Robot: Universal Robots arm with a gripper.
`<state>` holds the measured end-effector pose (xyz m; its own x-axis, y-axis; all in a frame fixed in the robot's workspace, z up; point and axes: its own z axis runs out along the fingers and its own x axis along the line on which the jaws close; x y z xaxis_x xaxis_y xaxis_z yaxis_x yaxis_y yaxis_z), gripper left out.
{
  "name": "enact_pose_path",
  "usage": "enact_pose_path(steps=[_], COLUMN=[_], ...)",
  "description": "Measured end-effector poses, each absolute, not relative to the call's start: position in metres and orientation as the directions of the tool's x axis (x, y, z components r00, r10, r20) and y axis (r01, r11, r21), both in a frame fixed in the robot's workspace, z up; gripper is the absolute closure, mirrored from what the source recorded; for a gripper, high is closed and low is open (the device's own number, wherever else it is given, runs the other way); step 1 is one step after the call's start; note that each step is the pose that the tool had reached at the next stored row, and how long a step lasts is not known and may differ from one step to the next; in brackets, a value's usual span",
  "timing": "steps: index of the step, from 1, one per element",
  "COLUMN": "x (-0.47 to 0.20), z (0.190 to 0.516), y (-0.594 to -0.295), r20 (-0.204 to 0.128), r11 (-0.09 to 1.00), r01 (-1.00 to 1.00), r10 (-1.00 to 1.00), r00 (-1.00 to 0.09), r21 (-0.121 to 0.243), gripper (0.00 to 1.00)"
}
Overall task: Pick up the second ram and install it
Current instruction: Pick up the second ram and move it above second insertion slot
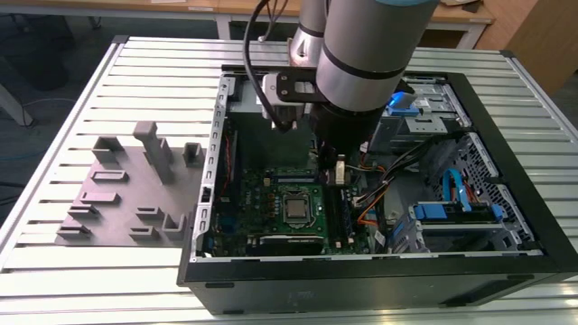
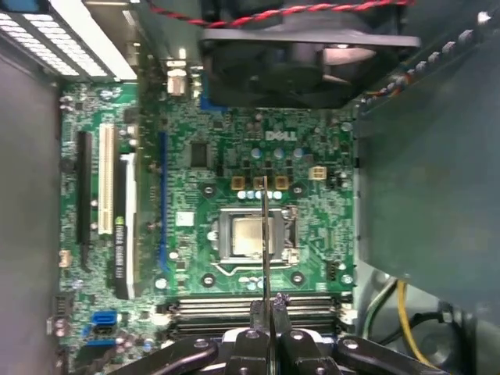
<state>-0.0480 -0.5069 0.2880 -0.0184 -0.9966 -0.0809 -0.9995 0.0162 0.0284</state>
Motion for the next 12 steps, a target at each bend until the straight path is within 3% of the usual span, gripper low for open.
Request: enact_pose_path(steps=[12], x=[-0.048], z=[0.2873], y=[-0.5127], r20=[-0.08], r11=[0.016], r01=[-0.999], r10=[-0.997], r00=[-0.018], r21=[0.028], gripper=[0.9])
